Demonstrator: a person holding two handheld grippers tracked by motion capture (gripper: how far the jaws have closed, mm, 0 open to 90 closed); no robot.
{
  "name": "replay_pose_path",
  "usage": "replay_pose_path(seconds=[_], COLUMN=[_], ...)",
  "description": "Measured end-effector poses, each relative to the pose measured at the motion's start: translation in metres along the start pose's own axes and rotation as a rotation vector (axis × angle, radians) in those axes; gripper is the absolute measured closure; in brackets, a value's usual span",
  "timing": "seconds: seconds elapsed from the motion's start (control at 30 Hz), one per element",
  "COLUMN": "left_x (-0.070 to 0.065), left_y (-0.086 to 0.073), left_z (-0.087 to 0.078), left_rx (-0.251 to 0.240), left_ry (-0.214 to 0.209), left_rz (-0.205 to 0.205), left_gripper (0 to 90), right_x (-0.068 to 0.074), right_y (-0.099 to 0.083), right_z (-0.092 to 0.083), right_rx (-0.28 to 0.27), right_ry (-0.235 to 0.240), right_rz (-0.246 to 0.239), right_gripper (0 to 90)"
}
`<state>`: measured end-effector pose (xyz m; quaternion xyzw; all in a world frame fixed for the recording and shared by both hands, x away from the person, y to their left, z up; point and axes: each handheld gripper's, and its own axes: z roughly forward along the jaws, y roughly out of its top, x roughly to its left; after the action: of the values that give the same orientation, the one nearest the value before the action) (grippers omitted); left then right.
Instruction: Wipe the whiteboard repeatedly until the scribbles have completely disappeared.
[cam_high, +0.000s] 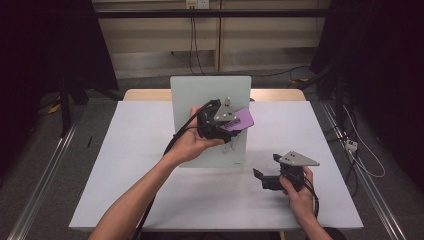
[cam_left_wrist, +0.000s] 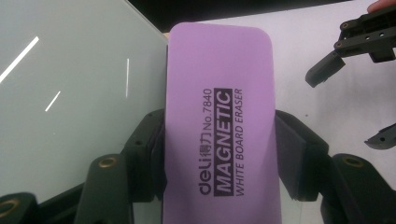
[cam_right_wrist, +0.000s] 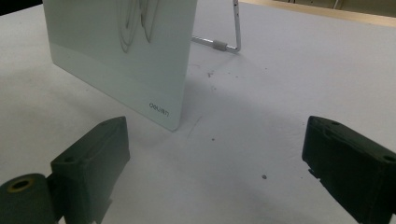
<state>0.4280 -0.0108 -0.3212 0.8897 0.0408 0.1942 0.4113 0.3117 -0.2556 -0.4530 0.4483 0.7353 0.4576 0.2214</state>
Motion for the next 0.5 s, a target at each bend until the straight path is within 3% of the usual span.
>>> replay_pose_path(seconds=[0.2,0.5], left_x=[0.007,0.034], left_y=[0.002,0.006], left_z=[-0.009,-0.04], left_rx=[-0.008,-0.066], left_ry=[0.026,0.091], left_rz=[-0.009,-0.056], left_gripper=[41.0,41.0], right_x=[-0.001,0.0], right_y=[0.0,0.0], right_z=[0.0,0.0], right_rx=[-0.003,-0.003], right_ry=[-0.001,0.0], right_rz=[0.004,0.006], right_gripper=[7.8,7.8])
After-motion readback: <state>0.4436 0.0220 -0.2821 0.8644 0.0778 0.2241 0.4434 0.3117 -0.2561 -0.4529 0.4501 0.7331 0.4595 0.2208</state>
